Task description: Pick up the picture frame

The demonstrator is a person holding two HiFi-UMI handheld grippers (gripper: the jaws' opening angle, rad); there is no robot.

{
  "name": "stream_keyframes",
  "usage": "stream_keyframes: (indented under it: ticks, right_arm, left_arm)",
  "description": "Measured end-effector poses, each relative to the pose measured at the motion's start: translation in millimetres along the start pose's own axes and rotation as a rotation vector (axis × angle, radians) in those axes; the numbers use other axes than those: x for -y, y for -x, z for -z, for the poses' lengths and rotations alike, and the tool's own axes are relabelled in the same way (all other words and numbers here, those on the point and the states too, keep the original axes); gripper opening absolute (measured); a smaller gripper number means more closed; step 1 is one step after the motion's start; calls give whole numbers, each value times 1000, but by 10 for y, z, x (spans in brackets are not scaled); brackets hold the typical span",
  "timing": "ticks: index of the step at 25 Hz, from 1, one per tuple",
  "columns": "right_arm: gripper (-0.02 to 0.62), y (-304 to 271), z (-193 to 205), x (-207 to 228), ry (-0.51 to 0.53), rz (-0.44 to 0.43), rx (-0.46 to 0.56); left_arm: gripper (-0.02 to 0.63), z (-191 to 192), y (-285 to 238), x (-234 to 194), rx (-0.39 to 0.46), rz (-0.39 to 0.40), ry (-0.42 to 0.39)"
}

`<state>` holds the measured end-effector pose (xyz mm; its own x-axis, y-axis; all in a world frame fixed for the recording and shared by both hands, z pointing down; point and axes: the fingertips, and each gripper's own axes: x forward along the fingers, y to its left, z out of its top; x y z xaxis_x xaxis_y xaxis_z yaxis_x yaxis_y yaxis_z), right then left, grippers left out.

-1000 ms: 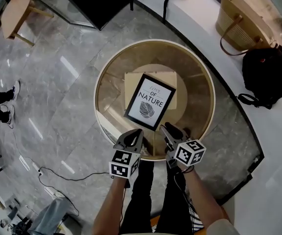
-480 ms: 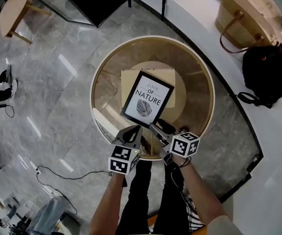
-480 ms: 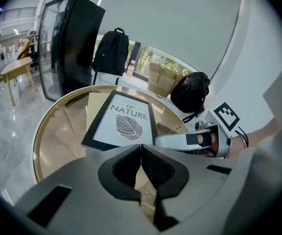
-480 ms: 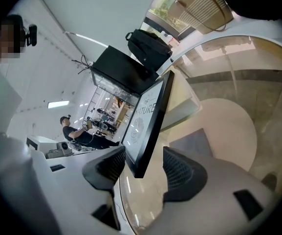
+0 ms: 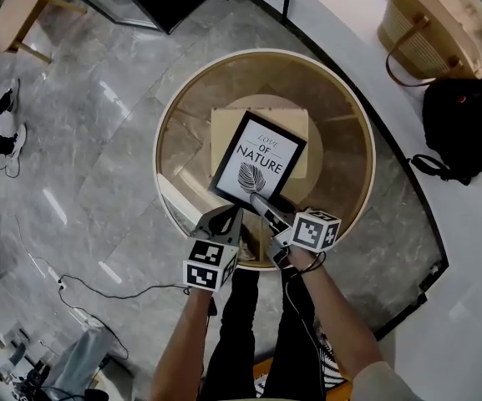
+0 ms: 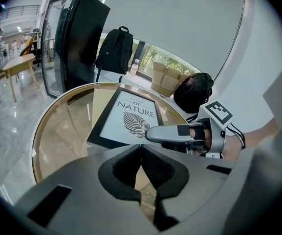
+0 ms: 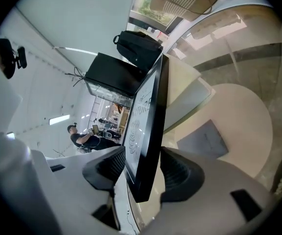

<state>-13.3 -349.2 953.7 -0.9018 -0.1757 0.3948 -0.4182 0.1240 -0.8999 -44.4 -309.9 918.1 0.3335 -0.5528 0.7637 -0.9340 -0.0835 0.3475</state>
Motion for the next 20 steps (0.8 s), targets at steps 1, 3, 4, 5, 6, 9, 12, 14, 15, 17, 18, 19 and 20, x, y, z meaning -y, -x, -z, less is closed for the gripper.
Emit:
stream_keyframes:
  ticks: [1,3,4,5,6,9,12,14,15,17,18,19,20]
  right_arm:
    - [236,-17,9,4,-4,0,-4]
    - [236,-40,31,12,-10,2,-11]
    - [236,-49,31,19,-9,5,-11]
    - [236,-63,23,29,-4,10,-10]
    - [236,-82,13,37,2,15,-11]
    - [235,-151,7,24,1,3,-27]
    - [201,-180,7,-23,-2,-21,-42]
    - [159,-196,7,-46,3,-30,-45]
    - [156,-198,7,-58,5,-33,-44]
    - [139,-194,3,-88,-2,-45,-37]
    - [134,-189,2,-102,-9,-51,-36]
    - [126,-183,2,-115,-17,-56,-35]
    - [117,-177,-1,-133,-25,-63,-34]
  left_arm:
    - [20,0,-12,10,1,4,7]
    - [20,-7,-28,30,7,10,20]
    - [20,-17,-32,32,11,12,26]
    - [20,-34,-35,25,17,13,32]
    - [20,-56,-36,10,23,12,36]
    - [20,-110,-53,-36,30,12,38]
    - [20,-152,-82,-60,25,15,30]
    - [20,-177,-98,-83,24,16,25]
    - [20,-186,-103,-92,24,16,24]
    - [20,-198,-105,-103,22,18,21]
    - [20,-202,-105,-104,21,19,20]
    - [20,-203,-103,-106,19,20,18]
    - [20,-202,-101,-110,17,21,16]
